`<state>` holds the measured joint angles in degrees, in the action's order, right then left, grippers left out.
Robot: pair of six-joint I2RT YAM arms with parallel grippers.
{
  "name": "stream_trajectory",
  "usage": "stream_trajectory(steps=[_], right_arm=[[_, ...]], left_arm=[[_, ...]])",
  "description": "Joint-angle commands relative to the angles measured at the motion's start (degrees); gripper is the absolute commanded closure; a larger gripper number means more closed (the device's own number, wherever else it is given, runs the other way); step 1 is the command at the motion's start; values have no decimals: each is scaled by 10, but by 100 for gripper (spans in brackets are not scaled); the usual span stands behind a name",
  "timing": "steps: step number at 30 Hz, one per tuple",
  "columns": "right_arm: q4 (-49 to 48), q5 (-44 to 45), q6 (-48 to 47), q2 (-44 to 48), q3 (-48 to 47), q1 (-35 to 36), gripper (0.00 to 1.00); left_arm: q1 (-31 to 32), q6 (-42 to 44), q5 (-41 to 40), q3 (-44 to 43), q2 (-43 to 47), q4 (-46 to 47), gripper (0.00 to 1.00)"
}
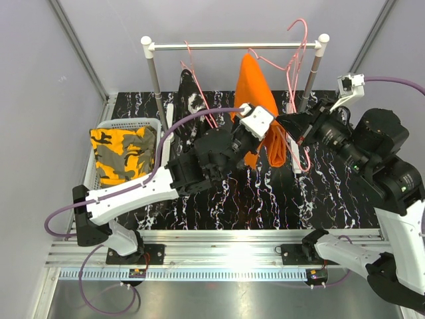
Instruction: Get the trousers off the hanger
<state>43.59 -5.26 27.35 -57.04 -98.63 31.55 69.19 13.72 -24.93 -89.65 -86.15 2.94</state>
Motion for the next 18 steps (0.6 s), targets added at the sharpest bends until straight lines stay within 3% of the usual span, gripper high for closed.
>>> stream_trajectory(steps=[1, 10, 18], right_arm=[[-119, -5, 6, 31, 29, 2, 100], [-81, 95, -34, 4, 37, 2, 100], [-86, -3, -24, -1, -24, 2, 100]], left_arm=[[-9, 12, -116, -4, 55, 156, 100], [-8, 37, -95, -39, 69, 126, 100], [-8, 51, -73, -38, 71, 91, 100]])
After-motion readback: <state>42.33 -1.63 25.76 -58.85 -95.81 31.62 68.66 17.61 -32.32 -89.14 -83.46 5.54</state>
